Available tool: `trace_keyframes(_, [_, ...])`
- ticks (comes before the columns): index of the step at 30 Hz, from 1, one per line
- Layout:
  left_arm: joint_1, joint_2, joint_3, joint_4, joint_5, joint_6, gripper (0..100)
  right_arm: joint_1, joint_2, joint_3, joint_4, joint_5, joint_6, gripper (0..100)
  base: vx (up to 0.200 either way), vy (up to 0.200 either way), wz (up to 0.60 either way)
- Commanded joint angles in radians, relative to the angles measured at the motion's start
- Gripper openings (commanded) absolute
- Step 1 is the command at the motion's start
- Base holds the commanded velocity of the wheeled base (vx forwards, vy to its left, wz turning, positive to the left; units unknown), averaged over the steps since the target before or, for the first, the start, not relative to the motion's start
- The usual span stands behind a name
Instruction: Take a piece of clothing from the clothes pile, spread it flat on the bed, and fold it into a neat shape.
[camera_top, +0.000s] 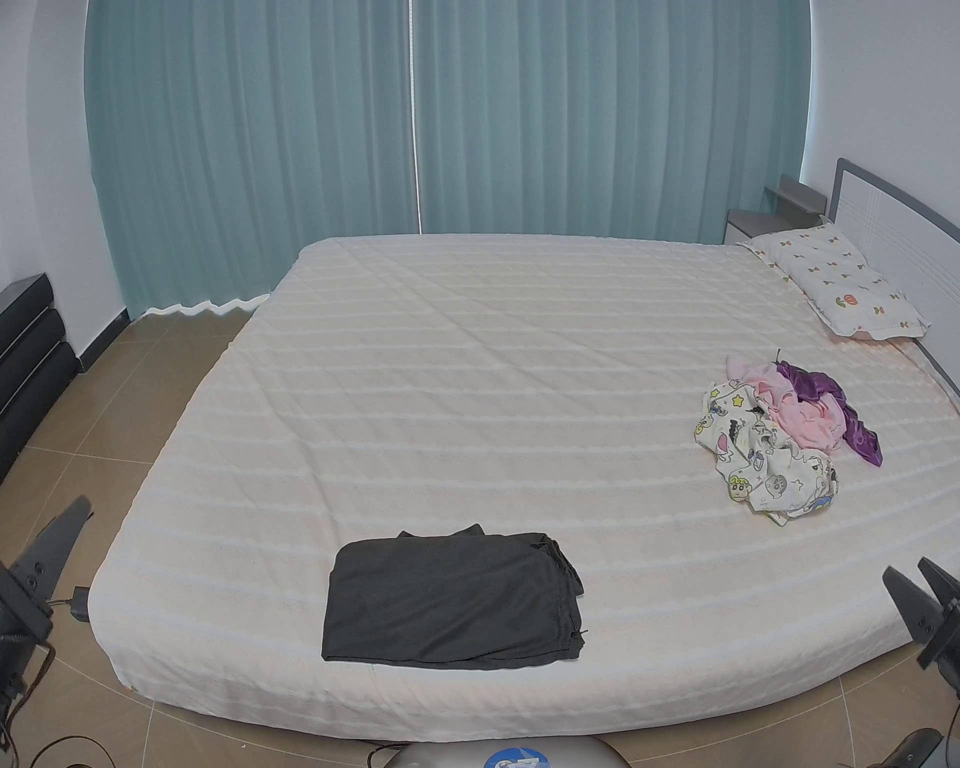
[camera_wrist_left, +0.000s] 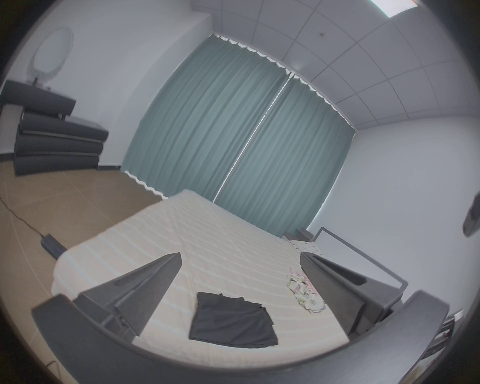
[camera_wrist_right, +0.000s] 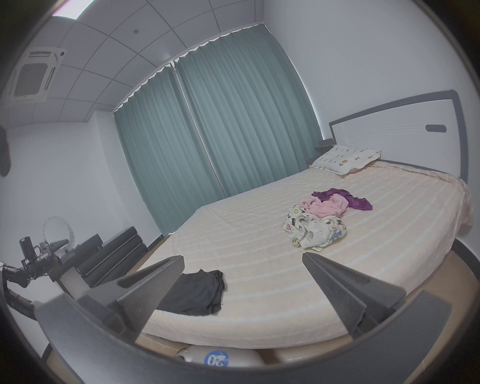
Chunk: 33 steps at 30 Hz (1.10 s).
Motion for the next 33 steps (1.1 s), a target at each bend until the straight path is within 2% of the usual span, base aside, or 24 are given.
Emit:
trace_keyframes(1, [-0.001,-0.394,0.077,0.198,0.069,0.175,100,-0.052,-0.394,0.060,0.238,-0.009,-0.096,100,0.000,0.000,0.00])
trace_keyframes(4, [0.007,-0.473,0.081,0.282,0.090,0.272,100,-0.086,-0.388,0.060,0.238,-0.009,-0.104,100,0.000,0.000,0.00])
trace_keyframes(9, [0.077,-0.519,0.112,0.290,0.083,0.298,100,-0.113,-0.388,0.060,0.244,-0.006,-0.161,100,0.000,0.000,0.00])
trace_keyframes(11, [0.087,-0.565,0.169,0.274,0.057,0.384,100,-0.155,-0.392,0.060,0.244,-0.003,-0.204,100,0.000,0.000,0.00])
trace_keyframes(13, [0.087,-0.565,0.178,0.276,0.057,0.408,100,-0.185,-0.411,0.060,0.246,0.006,-0.221,100,0.000,0.000,0.00])
trace_keyframes(14, [0.087,-0.565,0.179,0.294,0.053,0.425,100,-0.228,-0.487,0.060,0.249,0.061,-0.261,100,0.000,0.000,0.00])
trace_keyframes(16, [0.087,-0.565,0.179,0.297,0.046,0.427,100,-0.227,-0.487,0.060,0.247,0.094,-0.288,100,0.000,0.000,0.00])
trace_keyframes(17, [0.087,-0.565,0.179,0.311,0.033,0.428,100,-0.227,-0.486,0.060,0.249,0.083,-0.317,100,0.000,0.000,0.00])
trace_keyframes(24, [0.087,-0.565,0.181,0.363,0.017,0.433,100,-0.227,-0.486,0.060,0.255,0.077,-0.331,100,0.000,0.000,0.00])
trace_keyframes(27, [0.087,-0.565,0.181,0.356,0.040,0.488,100,-0.227,-0.486,0.060,0.256,0.064,-0.353,100,0.000,0.000,0.00])
trace_keyframes(30, [0.087,-0.565,0.181,0.351,0.066,0.552,100,-0.227,-0.486,0.060,0.249,0.083,-0.406,100,0.000,0.000,0.00])
trace_keyframes(31, [0.087,-0.565,0.181,0.343,0.067,0.588,100,-0.227,-0.486,0.060,0.246,0.086,-0.455,100,0.000,0.000,0.00])
trace_keyframes(33, [0.087,-0.565,0.181,0.339,0.066,0.597,100,-0.227,-0.487,0.060,0.246,0.089,-0.497,100,0.000,0.000,0.00])
